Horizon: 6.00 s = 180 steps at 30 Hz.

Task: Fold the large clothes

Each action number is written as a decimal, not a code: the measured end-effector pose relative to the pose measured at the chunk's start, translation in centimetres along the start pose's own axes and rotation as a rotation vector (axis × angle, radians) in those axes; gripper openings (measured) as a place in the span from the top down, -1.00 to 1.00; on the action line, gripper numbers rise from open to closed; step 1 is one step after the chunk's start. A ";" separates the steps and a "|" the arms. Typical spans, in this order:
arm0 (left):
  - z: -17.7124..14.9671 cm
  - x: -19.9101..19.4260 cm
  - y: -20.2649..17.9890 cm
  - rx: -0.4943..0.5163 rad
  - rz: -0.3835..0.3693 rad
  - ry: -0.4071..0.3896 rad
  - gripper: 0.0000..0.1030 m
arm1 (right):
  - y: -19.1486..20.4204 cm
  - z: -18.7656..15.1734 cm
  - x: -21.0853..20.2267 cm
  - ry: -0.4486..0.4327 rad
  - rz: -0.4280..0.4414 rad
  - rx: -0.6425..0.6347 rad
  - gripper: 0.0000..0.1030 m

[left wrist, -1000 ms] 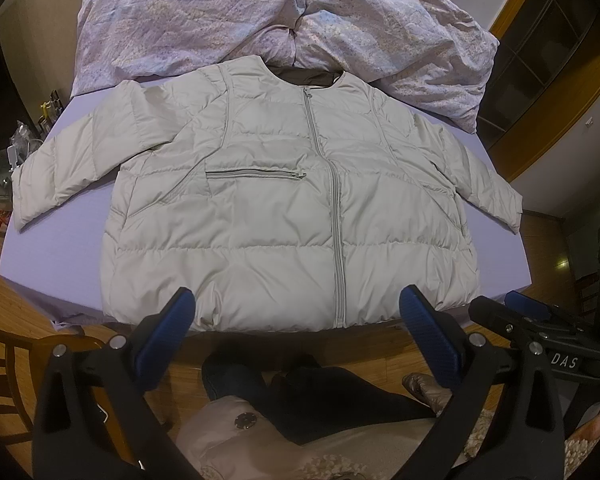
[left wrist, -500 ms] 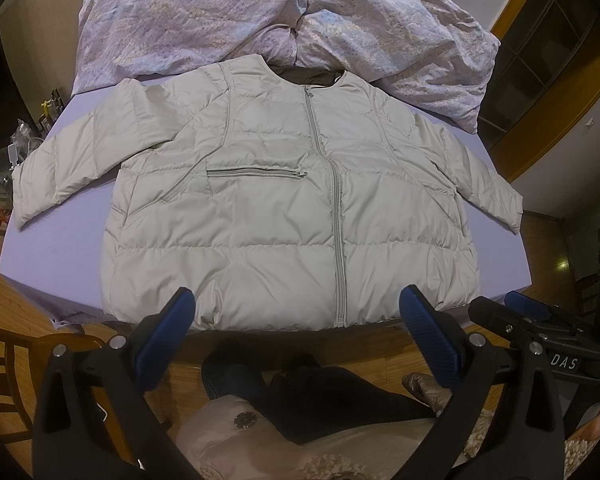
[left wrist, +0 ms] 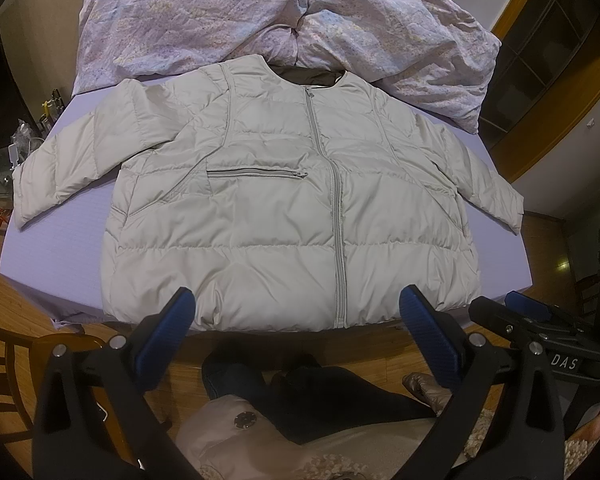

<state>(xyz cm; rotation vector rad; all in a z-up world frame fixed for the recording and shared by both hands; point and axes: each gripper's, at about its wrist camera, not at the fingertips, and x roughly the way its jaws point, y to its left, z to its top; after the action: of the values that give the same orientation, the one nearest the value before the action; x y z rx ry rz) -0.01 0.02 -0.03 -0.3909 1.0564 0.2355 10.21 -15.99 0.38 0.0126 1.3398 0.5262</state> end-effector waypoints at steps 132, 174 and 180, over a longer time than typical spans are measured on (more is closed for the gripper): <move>5.4 6.1 30.7 -0.637 0.129 -0.089 -0.95 | 12.1 21.9 19.9 -0.071 -0.038 -0.176 0.18; 9.6 1.6 40.7 -0.854 -0.016 -0.512 0.97 | 15.2 21.1 24.4 0.068 -0.121 -0.218 0.02; 14.5 -2.9 31.8 -0.567 -0.159 -0.626 0.97 | 12.6 20.7 21.4 0.054 -0.041 -0.154 -0.19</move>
<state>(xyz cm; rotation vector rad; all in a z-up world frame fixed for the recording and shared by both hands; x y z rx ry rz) -1.67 34.95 2.47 -0.8425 0.3236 0.4806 27.73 8.99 -10.37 -0.1562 1.3463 0.5971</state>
